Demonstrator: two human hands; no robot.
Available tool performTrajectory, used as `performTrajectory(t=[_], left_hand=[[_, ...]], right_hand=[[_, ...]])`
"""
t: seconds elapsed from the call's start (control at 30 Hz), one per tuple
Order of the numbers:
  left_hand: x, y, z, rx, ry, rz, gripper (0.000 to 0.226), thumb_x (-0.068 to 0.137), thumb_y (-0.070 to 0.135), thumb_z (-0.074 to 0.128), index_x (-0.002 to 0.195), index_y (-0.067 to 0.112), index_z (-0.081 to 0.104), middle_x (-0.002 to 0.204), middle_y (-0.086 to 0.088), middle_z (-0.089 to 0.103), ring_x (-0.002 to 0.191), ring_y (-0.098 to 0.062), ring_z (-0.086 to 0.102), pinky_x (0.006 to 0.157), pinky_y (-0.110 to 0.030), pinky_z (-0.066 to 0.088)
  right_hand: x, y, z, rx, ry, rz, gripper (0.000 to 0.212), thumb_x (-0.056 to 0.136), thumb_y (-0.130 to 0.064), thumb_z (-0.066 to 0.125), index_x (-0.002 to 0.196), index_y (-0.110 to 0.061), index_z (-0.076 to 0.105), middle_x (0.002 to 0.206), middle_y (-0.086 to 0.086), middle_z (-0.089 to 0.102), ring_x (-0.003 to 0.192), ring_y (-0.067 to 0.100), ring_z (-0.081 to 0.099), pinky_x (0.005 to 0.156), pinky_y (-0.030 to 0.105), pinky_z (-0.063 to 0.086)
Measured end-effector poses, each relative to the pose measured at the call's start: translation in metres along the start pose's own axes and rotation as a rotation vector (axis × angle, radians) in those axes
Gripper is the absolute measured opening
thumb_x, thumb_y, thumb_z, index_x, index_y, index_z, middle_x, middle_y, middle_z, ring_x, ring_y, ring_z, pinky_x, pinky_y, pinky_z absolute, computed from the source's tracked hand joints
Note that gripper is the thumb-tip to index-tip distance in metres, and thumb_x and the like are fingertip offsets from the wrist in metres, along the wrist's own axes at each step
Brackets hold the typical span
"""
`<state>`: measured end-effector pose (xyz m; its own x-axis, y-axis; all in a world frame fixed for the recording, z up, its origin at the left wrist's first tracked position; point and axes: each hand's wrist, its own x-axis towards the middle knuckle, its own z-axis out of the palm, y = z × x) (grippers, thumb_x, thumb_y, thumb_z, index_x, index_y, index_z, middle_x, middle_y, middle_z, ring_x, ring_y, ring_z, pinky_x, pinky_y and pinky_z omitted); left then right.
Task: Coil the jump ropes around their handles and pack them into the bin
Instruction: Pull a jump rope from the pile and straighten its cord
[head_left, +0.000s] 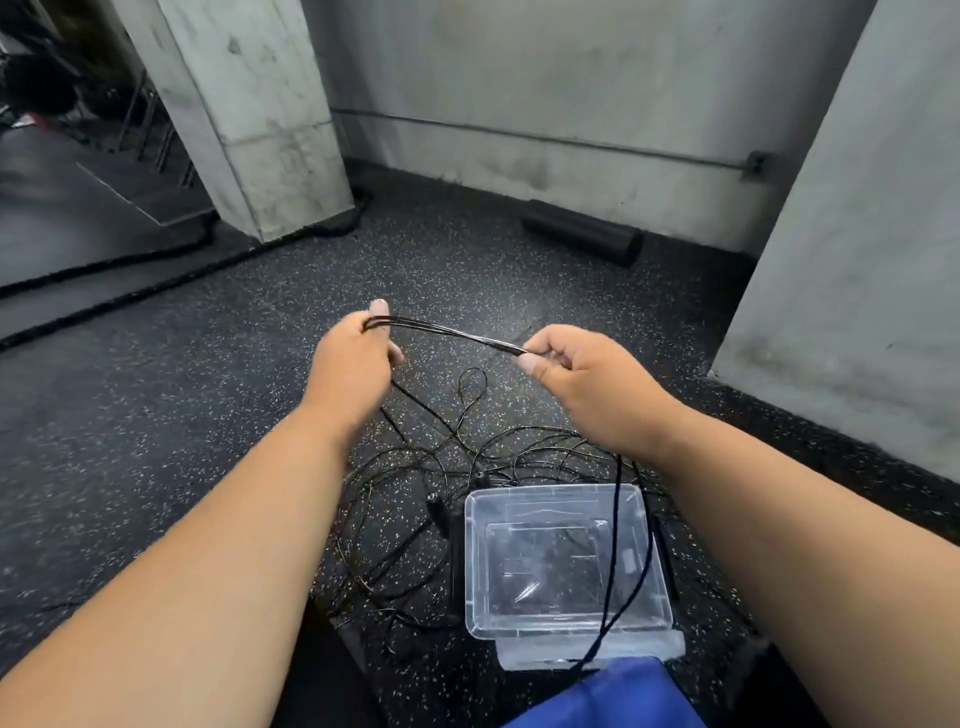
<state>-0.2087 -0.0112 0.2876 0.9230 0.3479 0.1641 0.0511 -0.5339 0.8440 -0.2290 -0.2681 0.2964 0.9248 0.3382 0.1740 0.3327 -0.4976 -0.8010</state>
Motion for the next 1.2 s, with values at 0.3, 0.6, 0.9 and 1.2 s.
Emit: performTrajectory(t=[0.3,0.6,0.9,1.2], left_hand=[[0.005,-0.018,-0.024,0.134,0.142,-0.048,0.055,0.107,0.063,0.037,0.095,0.017,0.066,0.085,0.0,0.067,0.074,-0.019,0.059,0.065,-0.036,0.042],[0.01,-0.03,-0.047,-0.081,0.093,-0.09,0.066,0.087,0.087,0.044,0.076,0.023,0.058,0.068,-0.001,0.055,0.069,-0.024,0.049,0.072,-0.04,0.043],[-0.071,0.015,0.006,0.109,-0.774,0.133,0.025,0.101,0.035,0.068,0.126,0.031,0.069,0.054,0.027,0.053,0.05,0.007,0.047,0.063,-0.023,0.037],[-0.092,0.019,0.028,0.201,-0.933,0.123,0.036,0.108,0.046,0.052,0.094,0.027,0.08,0.054,0.02,0.048,0.051,0.001,0.044,0.063,-0.022,0.04]], right_hand=[[-0.003,0.004,0.011,-0.054,0.086,0.012,0.019,0.106,-0.032,0.053,0.091,-0.026,0.063,0.062,-0.01,0.053,0.049,0.003,0.04,0.049,0.025,0.037],[-0.006,-0.003,-0.007,0.329,0.389,-0.008,0.016,0.107,-0.028,0.054,0.099,-0.02,0.064,0.064,-0.009,0.044,0.053,0.01,0.032,0.045,0.03,0.027],[0.002,-0.048,0.0,1.296,0.271,0.069,0.02,0.112,-0.032,0.038,0.1,-0.021,0.05,0.064,-0.002,0.042,0.05,0.009,0.029,0.049,0.023,0.029],[0.011,-0.038,-0.024,1.174,0.426,0.066,0.029,0.111,-0.042,0.038,0.104,-0.021,0.058,0.067,-0.001,0.056,0.057,0.012,0.047,0.056,0.026,0.038]])
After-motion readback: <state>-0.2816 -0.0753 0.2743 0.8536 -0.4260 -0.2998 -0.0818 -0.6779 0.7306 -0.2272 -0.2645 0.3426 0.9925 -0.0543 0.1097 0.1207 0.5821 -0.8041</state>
